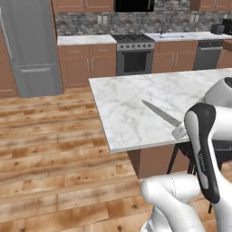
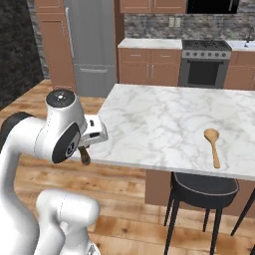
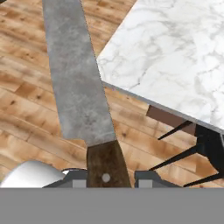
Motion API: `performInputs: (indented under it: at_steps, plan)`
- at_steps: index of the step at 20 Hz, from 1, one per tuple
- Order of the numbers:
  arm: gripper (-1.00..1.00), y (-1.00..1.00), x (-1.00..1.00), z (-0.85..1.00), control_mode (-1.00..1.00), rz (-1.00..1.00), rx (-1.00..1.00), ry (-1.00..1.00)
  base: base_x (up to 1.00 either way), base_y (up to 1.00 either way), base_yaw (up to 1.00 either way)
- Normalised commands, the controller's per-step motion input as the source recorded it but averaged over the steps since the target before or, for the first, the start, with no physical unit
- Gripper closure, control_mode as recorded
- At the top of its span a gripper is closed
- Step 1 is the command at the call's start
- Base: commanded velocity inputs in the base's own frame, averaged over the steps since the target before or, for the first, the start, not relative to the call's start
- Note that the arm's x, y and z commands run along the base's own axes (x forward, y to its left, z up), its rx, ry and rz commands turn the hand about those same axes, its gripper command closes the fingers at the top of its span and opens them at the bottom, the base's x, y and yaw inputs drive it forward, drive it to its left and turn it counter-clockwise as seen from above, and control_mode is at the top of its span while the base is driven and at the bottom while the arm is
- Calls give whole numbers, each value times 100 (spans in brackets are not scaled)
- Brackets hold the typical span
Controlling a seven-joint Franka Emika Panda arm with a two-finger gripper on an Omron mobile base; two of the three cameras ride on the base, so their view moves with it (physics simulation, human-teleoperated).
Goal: Pick up the metallic utensils from the counter and place them in the open drawer. Make sure not to pick up any wooden utensils.
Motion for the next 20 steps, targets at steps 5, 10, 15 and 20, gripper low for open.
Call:
performInputs:
  at_steps: [5, 10, 15, 20]
  plan:
    - [100, 0, 0, 0, 100, 0, 0, 0, -87, 65, 0]
    - [100, 0, 0, 0, 100, 0, 0, 0, -5, 100, -1]
    - [100, 0, 0, 0, 100, 0, 0, 0, 44, 100, -12]
    - [100, 0, 0, 0, 100, 0, 0, 0, 73, 100, -18]
